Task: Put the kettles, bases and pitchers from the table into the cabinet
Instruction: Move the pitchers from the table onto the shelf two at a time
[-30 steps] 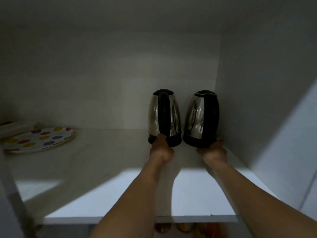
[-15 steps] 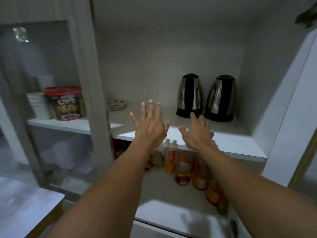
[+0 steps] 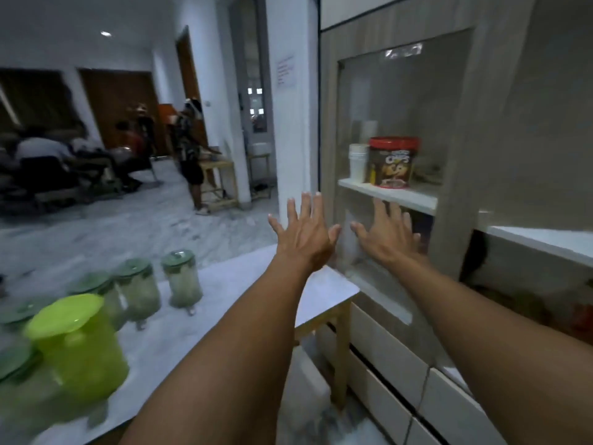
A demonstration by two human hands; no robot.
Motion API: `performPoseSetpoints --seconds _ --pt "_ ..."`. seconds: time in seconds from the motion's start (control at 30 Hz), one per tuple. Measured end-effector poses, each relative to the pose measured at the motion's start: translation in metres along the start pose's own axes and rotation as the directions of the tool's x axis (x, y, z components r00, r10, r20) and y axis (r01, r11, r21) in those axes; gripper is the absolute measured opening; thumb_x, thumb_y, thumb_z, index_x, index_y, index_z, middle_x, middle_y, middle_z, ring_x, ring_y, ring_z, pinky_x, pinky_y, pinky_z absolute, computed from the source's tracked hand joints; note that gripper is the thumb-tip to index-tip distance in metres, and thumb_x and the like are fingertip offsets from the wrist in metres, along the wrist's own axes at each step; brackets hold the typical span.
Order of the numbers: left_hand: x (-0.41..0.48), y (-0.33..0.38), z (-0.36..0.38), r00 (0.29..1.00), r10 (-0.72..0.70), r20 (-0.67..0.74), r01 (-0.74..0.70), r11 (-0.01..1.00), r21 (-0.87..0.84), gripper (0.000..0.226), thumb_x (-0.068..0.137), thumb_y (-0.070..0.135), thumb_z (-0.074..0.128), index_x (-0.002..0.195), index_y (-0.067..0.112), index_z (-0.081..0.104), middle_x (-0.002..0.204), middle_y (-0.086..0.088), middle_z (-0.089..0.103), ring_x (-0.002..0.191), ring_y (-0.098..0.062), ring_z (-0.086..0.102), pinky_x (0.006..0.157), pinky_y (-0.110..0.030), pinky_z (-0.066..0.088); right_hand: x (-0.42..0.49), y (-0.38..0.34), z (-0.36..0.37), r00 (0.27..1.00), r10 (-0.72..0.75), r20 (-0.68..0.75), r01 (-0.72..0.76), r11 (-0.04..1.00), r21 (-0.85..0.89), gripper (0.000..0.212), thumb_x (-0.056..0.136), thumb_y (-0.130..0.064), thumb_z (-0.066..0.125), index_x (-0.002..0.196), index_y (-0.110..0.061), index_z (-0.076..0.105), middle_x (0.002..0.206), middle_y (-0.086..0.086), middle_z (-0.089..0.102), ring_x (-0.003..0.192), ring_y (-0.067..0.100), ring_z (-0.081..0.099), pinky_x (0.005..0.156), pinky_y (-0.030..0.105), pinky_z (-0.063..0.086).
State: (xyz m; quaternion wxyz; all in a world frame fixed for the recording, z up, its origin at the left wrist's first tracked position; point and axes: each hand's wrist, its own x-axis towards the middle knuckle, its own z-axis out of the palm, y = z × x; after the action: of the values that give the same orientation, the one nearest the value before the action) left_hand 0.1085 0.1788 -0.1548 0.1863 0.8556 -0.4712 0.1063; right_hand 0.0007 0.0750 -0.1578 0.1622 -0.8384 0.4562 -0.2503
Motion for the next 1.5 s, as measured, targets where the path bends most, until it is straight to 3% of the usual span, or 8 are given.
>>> performPoseSetpoints --seconds 0.3,0.6,0.83,0.97,1.07,1.2,1.3,1.5 --pt "-0.099 -0.258 -0.035 0.913 -0.407 0.022 0.4 0.906 0.138 0.074 0.101 0.054 0.027 0.158 0.017 -0.002 0.167 -0.004 -0.006 0.152 -0.036 -0.005 0.113 -0.071 0.002 -0.081 -0.203 0.178 0.912 -0.269 0.311 0.253 0.963 0.091 0.068 0.098 -0.052 0.046 0.155 -0.028 0.017 0.167 0.006 0.009 0.151 0.036 0.011 0.114 0.063 0.021" --pt "-0.165 -0.368 -0.013 0.724 -0.686 -0.077 0.689 0.724 0.033 0.065 0.103 0.03 0.036 0.157 0.012 0.005 0.166 -0.012 0.001 0.152 -0.036 -0.001 0.114 -0.07 0.008 -0.137 -0.284 0.283 0.739 -0.4 0.542 0.329 0.917 0.227 0.061 0.097 -0.048 0.051 0.145 -0.015 0.033 0.152 0.013 0.035 0.137 0.04 0.038 0.107 0.053 0.038" --pt "-0.213 -0.42 0.008 0.338 -0.919 -0.202 0.888 0.382 -0.254 0.068 0.096 0.033 0.052 0.151 0.006 0.021 0.157 -0.02 0.021 0.145 -0.04 0.021 0.115 -0.059 0.018 -0.184 -0.329 0.339 0.593 -0.446 0.67 0.163 0.882 0.443 0.073 0.093 -0.056 0.056 0.143 -0.006 0.039 0.148 0.014 0.048 0.135 0.034 0.046 0.102 0.041 0.041" --pt "-0.224 -0.447 0.013 0.009 -0.999 -0.05 0.853 0.034 -0.521 0.08 0.09 0.045 0.06 0.147 0.0 0.026 0.15 -0.022 0.032 0.137 -0.042 0.035 0.111 -0.052 0.032 -0.198 -0.343 0.364 0.587 -0.328 0.74 -0.105 0.876 0.471 0.071 0.09 -0.063 0.054 0.136 -0.009 0.051 0.137 0.011 0.058 0.124 0.033 0.055 0.098 0.039 0.044" --pt "-0.23 -0.469 0.025 -0.118 -0.987 0.111 0.791 -0.161 -0.59 0.087 0.083 0.057 0.064 0.141 -0.003 0.038 0.143 -0.025 0.04 0.128 -0.045 0.046 0.107 -0.048 0.04 -0.201 -0.344 0.38 0.568 -0.294 0.768 -0.214 0.849 0.483 0.069 0.088 -0.068 0.052 0.122 -0.009 0.062 0.124 0.01 0.065 0.113 0.031 0.06 0.093 0.04 0.048" --pt "-0.235 -0.491 0.04 -0.1 -0.976 0.193 0.766 -0.199 -0.611 0.077 0.088 0.061 0.055 0.127 -0.005 0.054 0.131 -0.025 0.057 0.12 -0.041 0.054 0.102 -0.047 0.046 -0.2 -0.342 0.392 0.573 -0.331 0.75 -0.317 0.754 0.575 0.052 0.089 -0.056 0.061 0.097 -0.005 0.07 0.1 0.009 0.071 0.094 0.022 0.063 0.08 0.035 0.048" --pt "-0.236 -0.498 0.047 -0.065 -0.979 0.196 0.765 -0.174 -0.619 0.064 0.097 0.051 0.047 0.119 -0.008 0.059 0.123 -0.025 0.062 0.114 -0.04 0.058 0.095 -0.042 0.048 -0.198 -0.345 0.396 0.578 -0.349 0.738 -0.392 0.675 0.625 0.032 0.093 -0.038 0.063 0.096 -0.007 0.07 0.094 0.005 0.074 0.097 0.021 0.063 0.084 0.034 0.045" --pt "-0.235 -0.496 0.053 -0.001 -0.977 0.212 0.697 -0.153 -0.701 0.059 0.098 0.048 0.047 0.116 -0.005 0.062 0.115 -0.021 0.066 0.103 -0.035 0.06 0.082 -0.036 0.045 -0.195 -0.353 0.397 0.54 -0.325 0.776 -0.439 0.678 0.589 0.031 0.094 -0.031 0.061 0.102 -0.003 0.07 0.09 0.003 0.074 0.09 0.018 0.061 0.08 0.031 0.043"
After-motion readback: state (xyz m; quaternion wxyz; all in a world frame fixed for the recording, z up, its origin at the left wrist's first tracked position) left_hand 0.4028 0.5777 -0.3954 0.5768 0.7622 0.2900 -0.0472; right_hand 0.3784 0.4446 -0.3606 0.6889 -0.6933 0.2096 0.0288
